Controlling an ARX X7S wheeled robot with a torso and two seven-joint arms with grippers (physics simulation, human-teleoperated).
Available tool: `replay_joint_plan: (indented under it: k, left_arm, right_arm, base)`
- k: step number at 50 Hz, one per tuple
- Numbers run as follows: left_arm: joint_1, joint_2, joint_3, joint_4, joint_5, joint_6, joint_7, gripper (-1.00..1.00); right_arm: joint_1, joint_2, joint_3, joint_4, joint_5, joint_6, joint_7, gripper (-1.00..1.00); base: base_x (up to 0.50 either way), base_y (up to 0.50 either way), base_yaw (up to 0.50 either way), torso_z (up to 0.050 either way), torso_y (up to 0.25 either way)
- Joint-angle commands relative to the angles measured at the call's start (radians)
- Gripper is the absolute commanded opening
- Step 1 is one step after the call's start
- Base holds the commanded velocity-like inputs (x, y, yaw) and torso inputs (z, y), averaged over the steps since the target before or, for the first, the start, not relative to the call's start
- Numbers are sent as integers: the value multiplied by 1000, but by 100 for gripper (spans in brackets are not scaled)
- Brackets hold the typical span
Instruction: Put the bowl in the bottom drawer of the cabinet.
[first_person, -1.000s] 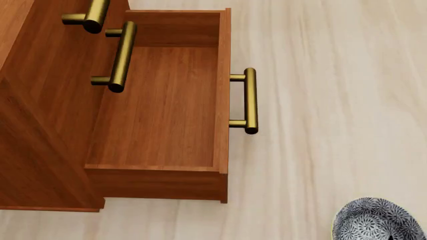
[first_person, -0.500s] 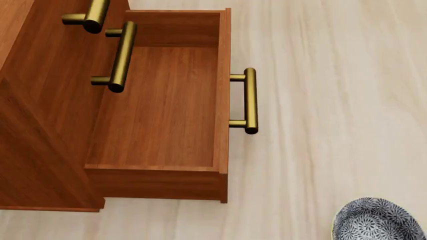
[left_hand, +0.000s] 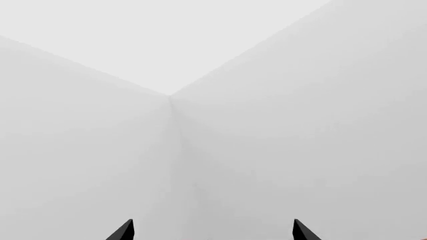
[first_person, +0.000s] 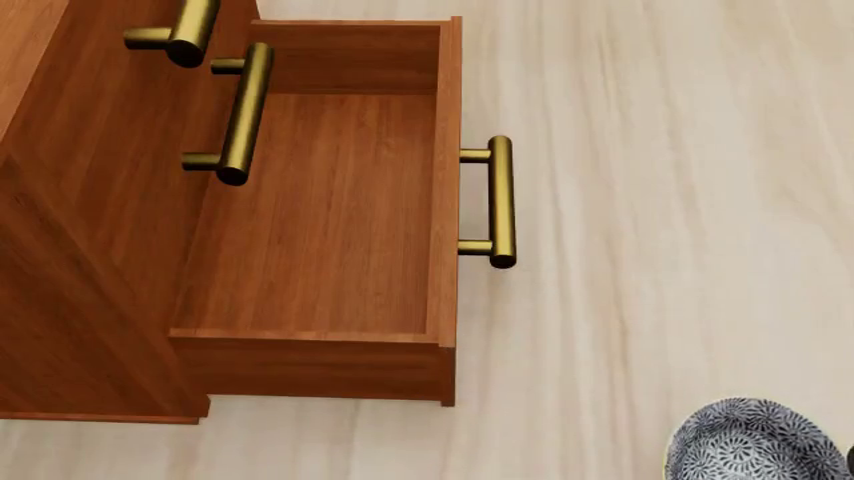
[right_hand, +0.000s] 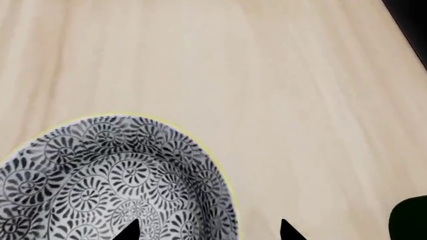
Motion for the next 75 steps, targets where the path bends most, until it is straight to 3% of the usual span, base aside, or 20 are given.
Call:
replay_joint_plan:
  k: [1,17,18,38,61,71,75]
  left_arm:
    - [9,-2,0,-1,3,6,-1,100]
    - [17,-6,3,-3,6,14,-4,100]
    - [16,-6,4,-4,6,15,-4,100]
    - [22,-9,1,-5,2,19,-9,100]
    - [24,-19,-16,3,-18,12,-17,100]
    - [34,-18,-26,2,-18,19,-14,100]
    - [24,-25,-28,5,-29,11,-19,100]
  right_arm:
    - [7,0,-28,57,-43,-18,-21,100]
    - [0,-1,-45,75,-58,-41,-37,100]
    - [1,1,-46,71,-60,-39,-34,-100]
    - [26,15,-43,21,-31,-7,-7,-100]
    - [146,33,38,-136,116,111,127,-100]
    - [278,41,16,-155,198,188,198,-100]
    - [408,39,-37,-132,224,244,240,-100]
  base:
    - [0,0,0,0,0]
    - [1,0,0,0,0]
    - [0,0,0,0,0]
    - [2,0,1,0,-2]
    - [0,0,0,0,0]
    - [0,0,0,0,0]
    - [0,0,0,0,0]
